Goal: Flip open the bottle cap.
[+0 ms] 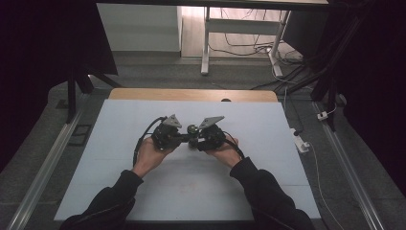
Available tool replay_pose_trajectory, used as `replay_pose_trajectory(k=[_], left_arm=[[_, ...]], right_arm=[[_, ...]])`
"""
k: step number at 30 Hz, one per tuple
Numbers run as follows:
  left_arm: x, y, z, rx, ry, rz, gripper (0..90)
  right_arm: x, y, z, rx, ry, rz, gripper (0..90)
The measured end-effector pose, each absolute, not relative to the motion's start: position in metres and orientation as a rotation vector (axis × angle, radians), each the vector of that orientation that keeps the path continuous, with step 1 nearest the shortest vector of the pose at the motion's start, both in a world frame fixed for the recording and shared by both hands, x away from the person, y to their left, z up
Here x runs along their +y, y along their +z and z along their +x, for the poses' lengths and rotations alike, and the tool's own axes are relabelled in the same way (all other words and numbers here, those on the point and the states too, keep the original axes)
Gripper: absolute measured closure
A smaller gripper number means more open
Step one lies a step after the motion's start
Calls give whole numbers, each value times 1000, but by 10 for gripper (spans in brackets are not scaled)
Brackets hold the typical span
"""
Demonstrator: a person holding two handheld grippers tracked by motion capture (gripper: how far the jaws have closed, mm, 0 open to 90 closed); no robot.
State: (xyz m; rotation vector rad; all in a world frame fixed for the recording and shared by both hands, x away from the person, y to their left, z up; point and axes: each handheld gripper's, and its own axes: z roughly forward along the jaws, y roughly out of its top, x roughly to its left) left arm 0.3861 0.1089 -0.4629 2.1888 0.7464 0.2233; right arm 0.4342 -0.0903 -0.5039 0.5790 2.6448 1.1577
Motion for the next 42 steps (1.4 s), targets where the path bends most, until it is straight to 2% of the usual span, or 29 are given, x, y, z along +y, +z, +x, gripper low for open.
replay_pose_trajectory(k=[27, 42], left_arm=[[109, -447, 396, 779, 228, 2132, 887], [105, -440, 415, 814, 249, 2109, 887]], right_arm=[[-90, -504, 434, 2645, 1160, 594, 527], [-90, -506, 434, 2649, 1142, 572, 527]])
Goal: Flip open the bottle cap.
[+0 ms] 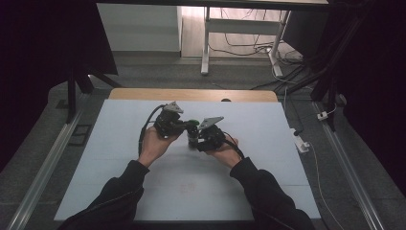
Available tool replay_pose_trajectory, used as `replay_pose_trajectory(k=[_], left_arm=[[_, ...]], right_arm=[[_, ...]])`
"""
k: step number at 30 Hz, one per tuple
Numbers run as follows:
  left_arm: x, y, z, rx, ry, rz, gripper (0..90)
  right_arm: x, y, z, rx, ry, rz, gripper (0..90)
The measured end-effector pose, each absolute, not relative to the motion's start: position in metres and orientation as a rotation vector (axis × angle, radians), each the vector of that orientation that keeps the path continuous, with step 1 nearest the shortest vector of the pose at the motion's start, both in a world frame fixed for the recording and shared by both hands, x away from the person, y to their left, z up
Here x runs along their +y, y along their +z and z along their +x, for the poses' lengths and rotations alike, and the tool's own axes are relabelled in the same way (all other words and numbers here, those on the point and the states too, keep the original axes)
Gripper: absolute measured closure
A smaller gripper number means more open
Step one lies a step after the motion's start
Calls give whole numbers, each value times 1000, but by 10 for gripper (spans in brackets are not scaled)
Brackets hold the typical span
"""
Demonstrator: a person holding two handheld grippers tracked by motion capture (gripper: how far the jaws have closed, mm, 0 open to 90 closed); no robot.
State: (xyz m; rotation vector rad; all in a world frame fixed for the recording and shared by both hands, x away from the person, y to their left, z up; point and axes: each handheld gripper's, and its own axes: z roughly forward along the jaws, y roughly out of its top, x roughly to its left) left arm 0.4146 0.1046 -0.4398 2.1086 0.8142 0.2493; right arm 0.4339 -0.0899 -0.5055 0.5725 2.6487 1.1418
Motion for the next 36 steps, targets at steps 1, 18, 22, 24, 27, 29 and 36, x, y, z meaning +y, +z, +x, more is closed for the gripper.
replay_pose_trajectory(k=[1, 18, 22, 24, 27, 29, 36], left_arm=[[104, -440, 417, 820, 259, 2114, 887], [106, -442, 432, 861, 250, 2104, 886], [108, -438, 429, 851, 255, 2105, 886], [110, -435, 426, 840, 256, 2102, 880], [112, -431, 422, 825, 254, 2093, 848], [114, -429, 418, 813, 257, 2091, 820], [121, -428, 404, 799, 250, 2078, 717]], right_arm=[[-90, -506, 434, 2650, 1142, 574, 526], [-90, -506, 434, 2651, 1146, 575, 526], [-90, -506, 435, 2653, 1145, 577, 526], [-90, -506, 435, 2653, 1145, 579, 525], [-90, -506, 434, 2654, 1146, 586, 524], [-90, -506, 434, 2653, 1146, 590, 523], [-89, -506, 433, 2644, 1144, 602, 507]])
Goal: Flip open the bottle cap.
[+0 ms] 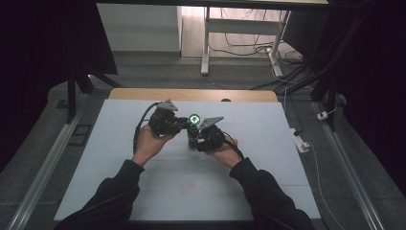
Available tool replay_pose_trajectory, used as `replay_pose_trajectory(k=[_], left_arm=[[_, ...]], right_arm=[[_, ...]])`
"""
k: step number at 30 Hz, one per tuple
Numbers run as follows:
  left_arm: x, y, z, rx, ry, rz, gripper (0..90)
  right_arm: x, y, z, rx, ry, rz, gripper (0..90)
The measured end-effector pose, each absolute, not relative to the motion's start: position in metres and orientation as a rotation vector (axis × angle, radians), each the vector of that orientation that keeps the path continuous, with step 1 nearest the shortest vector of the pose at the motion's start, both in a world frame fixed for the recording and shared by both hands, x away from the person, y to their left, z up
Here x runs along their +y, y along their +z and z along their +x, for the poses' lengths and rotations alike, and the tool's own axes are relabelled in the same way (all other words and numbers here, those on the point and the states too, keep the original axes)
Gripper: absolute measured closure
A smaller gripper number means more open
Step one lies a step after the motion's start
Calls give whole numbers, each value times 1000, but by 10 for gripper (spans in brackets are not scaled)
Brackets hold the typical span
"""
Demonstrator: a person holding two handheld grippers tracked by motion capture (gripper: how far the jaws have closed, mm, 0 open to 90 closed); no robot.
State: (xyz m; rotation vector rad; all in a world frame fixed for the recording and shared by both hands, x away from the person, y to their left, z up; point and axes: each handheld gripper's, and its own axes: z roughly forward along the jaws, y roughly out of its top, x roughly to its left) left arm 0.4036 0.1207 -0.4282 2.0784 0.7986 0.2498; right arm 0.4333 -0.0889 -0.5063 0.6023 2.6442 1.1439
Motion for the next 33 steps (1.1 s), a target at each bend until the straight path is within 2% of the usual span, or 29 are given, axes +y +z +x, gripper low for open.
replay_pose_trajectory(k=[10, 20, 27, 33], left_arm=[[127, -433, 389, 796, 262, 2108, 573], [142, -439, 378, 806, 244, 2117, 375], [152, -445, 370, 856, 204, 2096, 203], [157, -448, 360, 871, 191, 2090, 129]], right_arm=[[-89, -506, 433, 2627, 1126, 638, 420], [-92, -500, 428, 2613, 1143, 674, 303], [-98, -495, 423, 2618, 1146, 736, 227], [-110, -489, 417, 2629, 1159, 765, 162]])
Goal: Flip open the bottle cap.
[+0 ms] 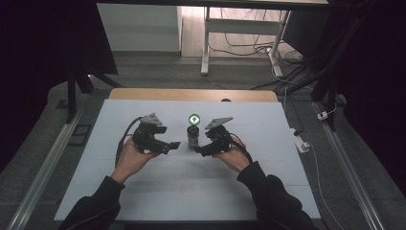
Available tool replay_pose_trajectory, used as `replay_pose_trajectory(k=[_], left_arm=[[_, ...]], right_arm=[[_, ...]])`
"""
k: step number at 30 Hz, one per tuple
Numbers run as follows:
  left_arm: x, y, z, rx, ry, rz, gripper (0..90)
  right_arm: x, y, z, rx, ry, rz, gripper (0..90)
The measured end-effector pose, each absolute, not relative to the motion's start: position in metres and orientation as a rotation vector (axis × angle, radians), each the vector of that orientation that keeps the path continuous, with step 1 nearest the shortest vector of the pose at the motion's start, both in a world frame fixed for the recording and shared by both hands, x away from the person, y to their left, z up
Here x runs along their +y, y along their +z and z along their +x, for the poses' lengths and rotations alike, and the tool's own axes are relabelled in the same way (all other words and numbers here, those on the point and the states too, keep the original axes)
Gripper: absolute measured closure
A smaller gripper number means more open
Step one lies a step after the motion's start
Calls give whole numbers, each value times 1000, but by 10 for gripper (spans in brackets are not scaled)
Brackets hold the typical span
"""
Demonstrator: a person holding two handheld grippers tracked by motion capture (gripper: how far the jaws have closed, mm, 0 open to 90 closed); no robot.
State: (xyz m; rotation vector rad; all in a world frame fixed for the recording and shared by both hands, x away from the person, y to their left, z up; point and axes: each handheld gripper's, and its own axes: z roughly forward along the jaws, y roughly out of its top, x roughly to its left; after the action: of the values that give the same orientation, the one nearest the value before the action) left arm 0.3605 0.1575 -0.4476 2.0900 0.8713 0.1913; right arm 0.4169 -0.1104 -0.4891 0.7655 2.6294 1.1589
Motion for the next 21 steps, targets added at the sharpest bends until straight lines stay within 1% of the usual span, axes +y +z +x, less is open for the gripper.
replay_pose_trajectory(k=[4, 9, 17, 19, 21], left_arm=[[163, -448, 352, 875, 174, 2082, 96], [171, -447, 339, 888, 150, 2065, 75], [185, -446, 317, 909, 154, 2056, 20], [189, -447, 312, 923, 154, 2049, 0], [194, -448, 306, 936, 154, 2039, 0]], right_arm=[[-115, -486, 413, 2649, 1166, 792, 103], [-120, -481, 404, 2669, 1177, 802, 84], [-133, -470, 382, 2684, 1211, 796, 56], [-138, -468, 377, 2676, 1220, 796, 43], [-143, -466, 371, 2663, 1235, 799, 25]])
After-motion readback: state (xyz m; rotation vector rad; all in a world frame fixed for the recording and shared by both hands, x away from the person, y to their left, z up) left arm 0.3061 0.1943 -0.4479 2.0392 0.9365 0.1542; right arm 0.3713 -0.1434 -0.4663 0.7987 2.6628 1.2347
